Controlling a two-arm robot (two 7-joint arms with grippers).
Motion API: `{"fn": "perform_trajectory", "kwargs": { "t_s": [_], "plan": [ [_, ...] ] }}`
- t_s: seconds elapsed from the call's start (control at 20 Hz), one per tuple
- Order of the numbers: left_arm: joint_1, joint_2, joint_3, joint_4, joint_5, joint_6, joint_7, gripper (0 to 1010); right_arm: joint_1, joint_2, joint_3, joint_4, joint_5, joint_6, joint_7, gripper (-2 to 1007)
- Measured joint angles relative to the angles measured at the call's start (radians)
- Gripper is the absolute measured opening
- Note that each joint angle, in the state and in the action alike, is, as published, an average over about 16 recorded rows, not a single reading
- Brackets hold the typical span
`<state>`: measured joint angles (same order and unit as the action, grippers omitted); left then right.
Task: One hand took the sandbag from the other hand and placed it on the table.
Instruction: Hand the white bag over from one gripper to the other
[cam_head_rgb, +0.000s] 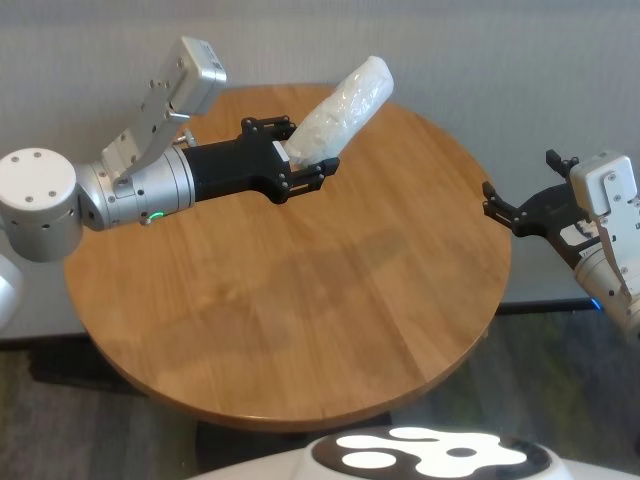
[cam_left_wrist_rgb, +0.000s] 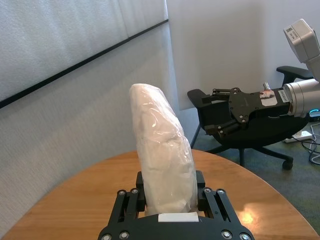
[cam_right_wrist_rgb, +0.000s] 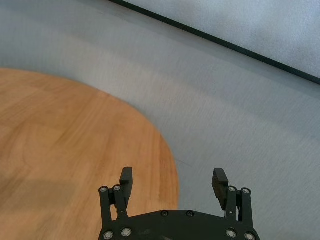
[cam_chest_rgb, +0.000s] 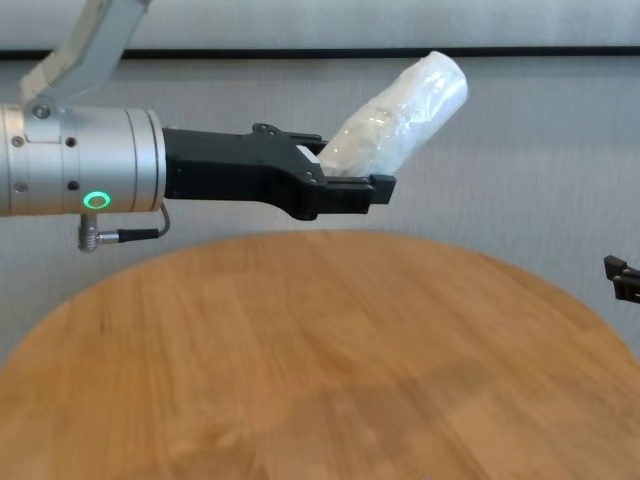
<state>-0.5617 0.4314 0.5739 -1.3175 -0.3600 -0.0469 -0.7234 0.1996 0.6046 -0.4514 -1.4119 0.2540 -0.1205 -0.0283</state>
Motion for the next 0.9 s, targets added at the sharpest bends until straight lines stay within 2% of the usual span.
{"fn": "perform_trajectory", "kwargs": {
  "t_s": [0.35,0.55,0.7,0.9],
  "plan": [
    [0.001,-0.001,0.000,0.000,0.002,-0.001,-0.001,579,0.000,0.000,0.000,0.000,0.000,0.000,0.000,1002],
    [0.001,-0.001,-0.001,0.000,0.003,-0.002,-0.001,579,-0.003,0.001,0.002,-0.007,0.007,-0.002,0.015,1002],
    [0.001,-0.001,-0.001,0.000,0.003,-0.002,-0.002,579,-0.008,0.004,0.009,-0.020,0.029,-0.002,0.046,1002],
    [0.001,-0.001,-0.001,0.001,0.003,-0.003,-0.002,579,-0.018,0.008,0.029,-0.043,0.101,0.019,0.114,1002]
  ]
}}
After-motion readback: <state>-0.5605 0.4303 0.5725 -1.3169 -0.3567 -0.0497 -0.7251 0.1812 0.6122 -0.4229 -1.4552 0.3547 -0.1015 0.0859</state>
